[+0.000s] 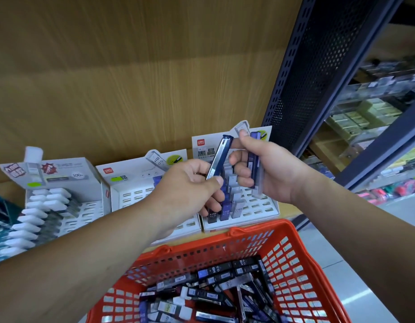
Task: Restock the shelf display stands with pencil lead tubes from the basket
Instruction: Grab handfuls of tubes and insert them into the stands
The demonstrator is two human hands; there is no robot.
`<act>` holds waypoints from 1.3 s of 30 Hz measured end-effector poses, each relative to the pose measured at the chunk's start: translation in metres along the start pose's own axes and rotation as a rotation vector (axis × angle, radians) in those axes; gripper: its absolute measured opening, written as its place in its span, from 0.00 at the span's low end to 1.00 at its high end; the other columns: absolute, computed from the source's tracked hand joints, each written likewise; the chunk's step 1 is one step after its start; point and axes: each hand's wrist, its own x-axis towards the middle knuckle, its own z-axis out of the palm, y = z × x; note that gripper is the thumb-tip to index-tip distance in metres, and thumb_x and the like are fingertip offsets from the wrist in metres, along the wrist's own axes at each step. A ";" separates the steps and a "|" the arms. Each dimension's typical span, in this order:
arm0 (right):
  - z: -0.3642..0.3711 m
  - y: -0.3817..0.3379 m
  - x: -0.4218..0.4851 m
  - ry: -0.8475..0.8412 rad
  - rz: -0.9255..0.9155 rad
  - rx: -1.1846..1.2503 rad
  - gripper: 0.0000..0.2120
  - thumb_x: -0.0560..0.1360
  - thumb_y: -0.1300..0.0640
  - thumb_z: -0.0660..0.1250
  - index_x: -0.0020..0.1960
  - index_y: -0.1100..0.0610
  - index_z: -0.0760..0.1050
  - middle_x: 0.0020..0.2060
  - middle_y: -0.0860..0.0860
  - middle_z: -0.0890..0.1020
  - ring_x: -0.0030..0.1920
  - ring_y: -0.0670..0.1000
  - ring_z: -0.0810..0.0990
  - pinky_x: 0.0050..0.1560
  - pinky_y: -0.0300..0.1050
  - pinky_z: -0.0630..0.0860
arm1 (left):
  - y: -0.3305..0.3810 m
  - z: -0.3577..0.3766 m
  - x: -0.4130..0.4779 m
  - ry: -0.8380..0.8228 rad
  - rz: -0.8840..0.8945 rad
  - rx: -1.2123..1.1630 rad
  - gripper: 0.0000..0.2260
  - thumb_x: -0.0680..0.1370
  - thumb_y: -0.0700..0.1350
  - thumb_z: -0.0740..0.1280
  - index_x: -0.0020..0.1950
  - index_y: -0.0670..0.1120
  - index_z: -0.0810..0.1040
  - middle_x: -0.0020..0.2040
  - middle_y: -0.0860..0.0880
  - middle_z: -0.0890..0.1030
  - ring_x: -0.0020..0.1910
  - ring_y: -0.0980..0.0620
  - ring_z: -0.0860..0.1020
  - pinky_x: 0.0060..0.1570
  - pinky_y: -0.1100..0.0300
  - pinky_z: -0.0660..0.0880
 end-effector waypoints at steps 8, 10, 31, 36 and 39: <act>0.014 0.009 -0.005 0.008 -0.116 -0.503 0.14 0.84 0.48 0.65 0.45 0.56 0.80 0.31 0.52 0.69 0.29 0.49 0.65 0.27 0.41 0.63 | -0.002 -0.003 0.002 0.168 0.132 0.322 0.14 0.80 0.53 0.70 0.41 0.45 0.81 0.27 0.50 0.76 0.25 0.55 0.71 0.30 0.61 0.69; 0.017 0.003 -0.010 -0.028 -0.132 -0.755 0.17 0.85 0.48 0.63 0.42 0.56 0.77 0.28 0.46 0.72 0.27 0.47 0.64 0.26 0.37 0.63 | 0.007 -0.008 0.006 0.308 0.232 0.281 0.14 0.81 0.53 0.69 0.40 0.45 0.80 0.24 0.57 0.68 0.23 0.56 0.64 0.26 0.62 0.63; -0.061 0.008 -0.041 0.151 0.031 -0.792 0.10 0.84 0.53 0.65 0.50 0.59 0.72 0.32 0.54 0.69 0.24 0.50 0.67 0.26 0.45 0.67 | 0.023 -0.008 0.014 0.220 0.064 0.267 0.07 0.83 0.47 0.68 0.49 0.50 0.84 0.36 0.48 0.82 0.29 0.55 0.77 0.36 0.62 0.75; -0.059 0.009 -0.044 0.002 0.017 -0.350 0.14 0.82 0.48 0.69 0.45 0.57 0.75 0.31 0.52 0.75 0.25 0.50 0.62 0.29 0.44 0.58 | 0.023 0.009 0.019 0.205 0.111 0.248 0.06 0.83 0.44 0.68 0.49 0.48 0.84 0.36 0.47 0.82 0.30 0.54 0.78 0.38 0.60 0.77; -0.060 0.013 -0.039 0.061 -0.053 -0.295 0.12 0.83 0.53 0.68 0.43 0.56 0.75 0.34 0.55 0.77 0.24 0.50 0.63 0.28 0.43 0.61 | 0.032 0.024 0.028 0.212 0.124 0.147 0.02 0.81 0.38 0.71 0.52 0.42 0.82 0.37 0.45 0.83 0.29 0.54 0.80 0.35 0.63 0.79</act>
